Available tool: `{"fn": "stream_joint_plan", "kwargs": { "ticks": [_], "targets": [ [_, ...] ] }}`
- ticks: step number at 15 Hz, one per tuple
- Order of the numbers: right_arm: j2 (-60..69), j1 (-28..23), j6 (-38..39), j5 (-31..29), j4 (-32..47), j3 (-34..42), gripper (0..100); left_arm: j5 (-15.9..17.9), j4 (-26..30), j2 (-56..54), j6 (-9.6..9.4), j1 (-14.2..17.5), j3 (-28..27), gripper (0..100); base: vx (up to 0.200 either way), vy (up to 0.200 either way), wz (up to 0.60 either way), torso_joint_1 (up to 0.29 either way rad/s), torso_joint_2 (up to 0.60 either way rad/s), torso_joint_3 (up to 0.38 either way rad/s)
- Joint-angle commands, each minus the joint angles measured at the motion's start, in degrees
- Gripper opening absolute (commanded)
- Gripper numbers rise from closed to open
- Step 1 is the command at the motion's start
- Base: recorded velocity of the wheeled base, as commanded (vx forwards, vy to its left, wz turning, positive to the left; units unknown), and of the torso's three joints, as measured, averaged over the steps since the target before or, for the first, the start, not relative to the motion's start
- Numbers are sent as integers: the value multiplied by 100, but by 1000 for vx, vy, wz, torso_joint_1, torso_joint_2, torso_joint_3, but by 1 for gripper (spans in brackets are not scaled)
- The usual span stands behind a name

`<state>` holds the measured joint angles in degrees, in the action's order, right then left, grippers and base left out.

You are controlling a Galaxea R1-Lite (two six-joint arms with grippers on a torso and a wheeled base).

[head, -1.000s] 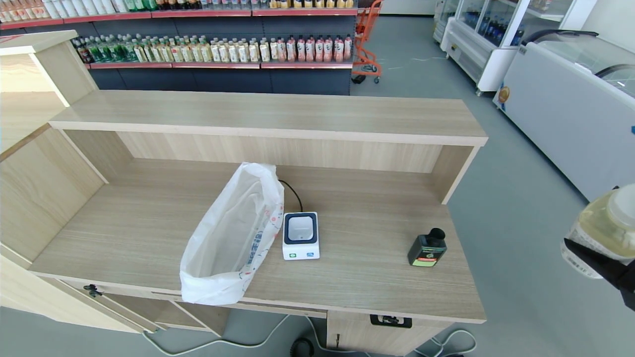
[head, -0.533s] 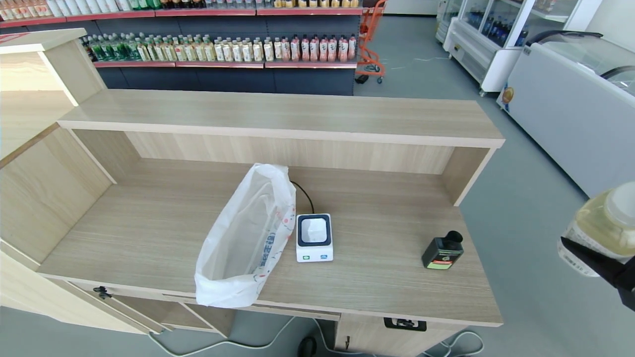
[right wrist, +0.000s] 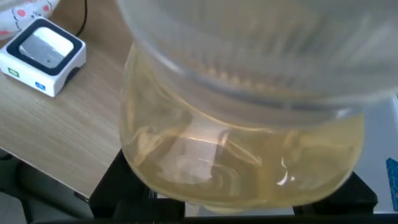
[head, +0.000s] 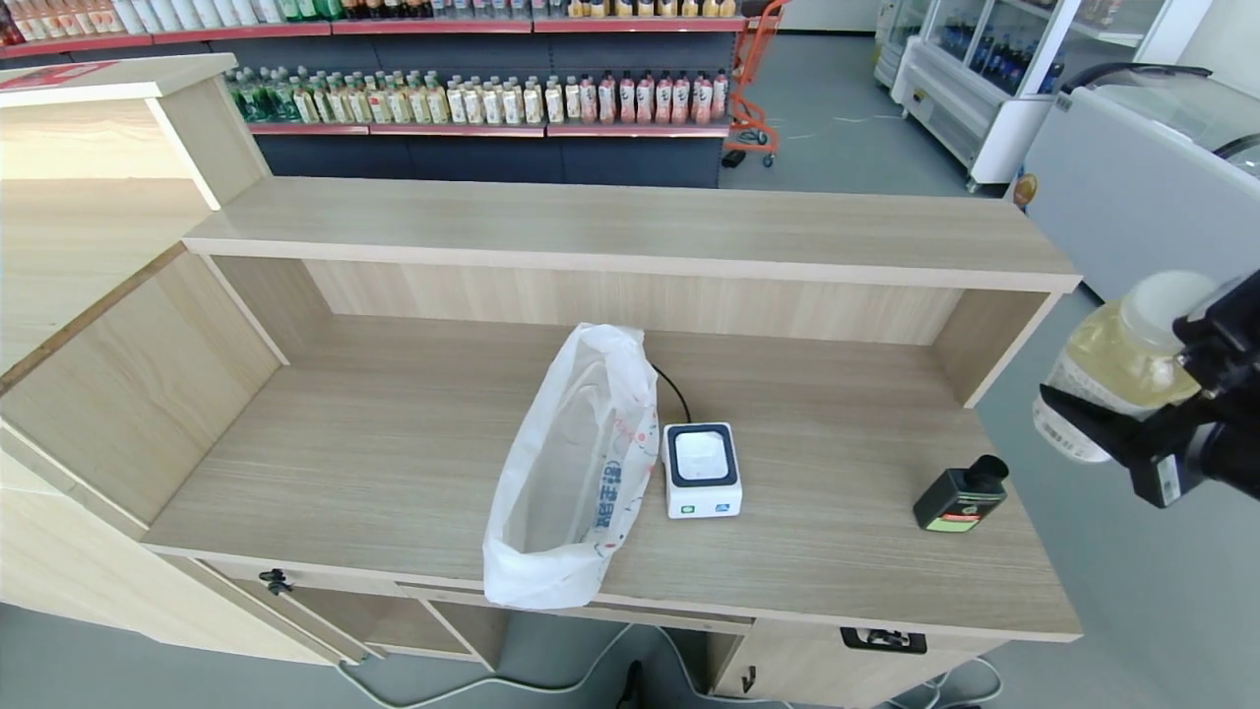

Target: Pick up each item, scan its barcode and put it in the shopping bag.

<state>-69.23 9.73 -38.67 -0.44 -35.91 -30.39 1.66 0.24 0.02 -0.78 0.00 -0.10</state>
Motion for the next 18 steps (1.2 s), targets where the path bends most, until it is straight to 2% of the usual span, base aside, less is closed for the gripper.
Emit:
{"fn": "stream_joint_plan", "kwargs": {
  "ticks": [1, 6, 7, 8, 10, 11, 14, 18],
  "targets": [
    [-1321, -6, 88, 527, -786, -160, 0, 1, 2, -2, -1, 0, 1, 0, 0, 200, 0, 2, 7, 2],
    [-2683, -6, -79, 1547, -2218, -283, 0, 1, 2, 6, -1, 0, 1, 0, 0, 200, 0, 3, 1, 4],
    [-3105, -41, -220, 1890, -2640, -389, 0, 1, 2, -2, 8, 0, 1, 0, 0, 0, 0, 0, 0, 0],
    [-3123, -41, -229, 1916, -2658, -397, 0, 1, 2, -2, 8, 0, 1, 0, 0, 0, 0, 0, 0, 0],
    [-3817, -270, -774, 2883, -3220, -731, 0, 1, 2, -2, 8, 0, 1, 0, 0, 0, 0, 0, 0, 0],
    [-3967, -375, -879, 3138, -3308, -793, 0, 1, -7, -2, 8, 0, 1, 0, 0, 0, 0, 0, 0, 0],
    [-4309, -586, -976, 3454, -3554, -810, 0, 1, -7, -2, 8, 0, 1, 0, 0, 0, 0, 0, 0, 0],
    [-4784, -586, -993, 3744, -4161, -793, 0, 1, -7, -2, 8, 0, 1, 0, 0, 0, 0, 0, 0, 0]
  ]
}}
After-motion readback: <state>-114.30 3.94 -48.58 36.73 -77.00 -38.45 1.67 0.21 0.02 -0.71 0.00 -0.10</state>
